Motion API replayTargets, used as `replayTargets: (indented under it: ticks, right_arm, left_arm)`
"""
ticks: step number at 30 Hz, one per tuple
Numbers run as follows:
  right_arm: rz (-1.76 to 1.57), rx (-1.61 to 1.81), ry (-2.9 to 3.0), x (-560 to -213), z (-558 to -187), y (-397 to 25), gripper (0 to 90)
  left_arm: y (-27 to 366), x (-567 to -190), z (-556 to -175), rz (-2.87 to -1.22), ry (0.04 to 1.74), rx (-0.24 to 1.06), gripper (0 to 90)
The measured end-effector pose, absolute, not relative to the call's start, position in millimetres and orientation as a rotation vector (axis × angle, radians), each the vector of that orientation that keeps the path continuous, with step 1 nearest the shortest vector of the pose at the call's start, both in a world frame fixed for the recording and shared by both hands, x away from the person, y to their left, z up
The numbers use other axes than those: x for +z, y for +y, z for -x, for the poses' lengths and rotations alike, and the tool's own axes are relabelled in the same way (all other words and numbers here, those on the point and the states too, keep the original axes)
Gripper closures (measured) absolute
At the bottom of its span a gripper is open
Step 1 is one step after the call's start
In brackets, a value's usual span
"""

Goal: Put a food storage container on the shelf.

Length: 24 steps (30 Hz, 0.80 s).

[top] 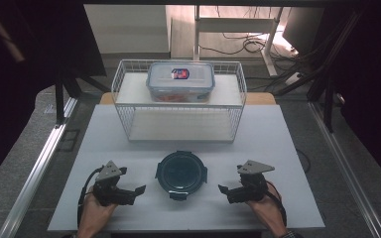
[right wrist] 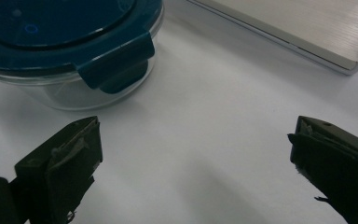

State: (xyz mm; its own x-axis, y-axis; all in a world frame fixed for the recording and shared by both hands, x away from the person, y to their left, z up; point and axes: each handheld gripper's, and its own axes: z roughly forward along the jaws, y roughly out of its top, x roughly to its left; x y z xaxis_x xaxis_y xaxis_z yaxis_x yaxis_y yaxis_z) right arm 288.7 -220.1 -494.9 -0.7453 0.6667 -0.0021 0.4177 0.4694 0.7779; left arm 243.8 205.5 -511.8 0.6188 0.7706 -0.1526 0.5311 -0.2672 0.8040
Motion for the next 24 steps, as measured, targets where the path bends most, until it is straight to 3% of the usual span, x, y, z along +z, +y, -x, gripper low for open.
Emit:
replayTargets:
  ticks: [24]
  right_arm:
    - [-1.059, 1.24, 2.553, -483, -301, -177, 0.0]
  left_arm:
    - [159, -492, -306, -2.001, 0.876, 0.075, 2.3]
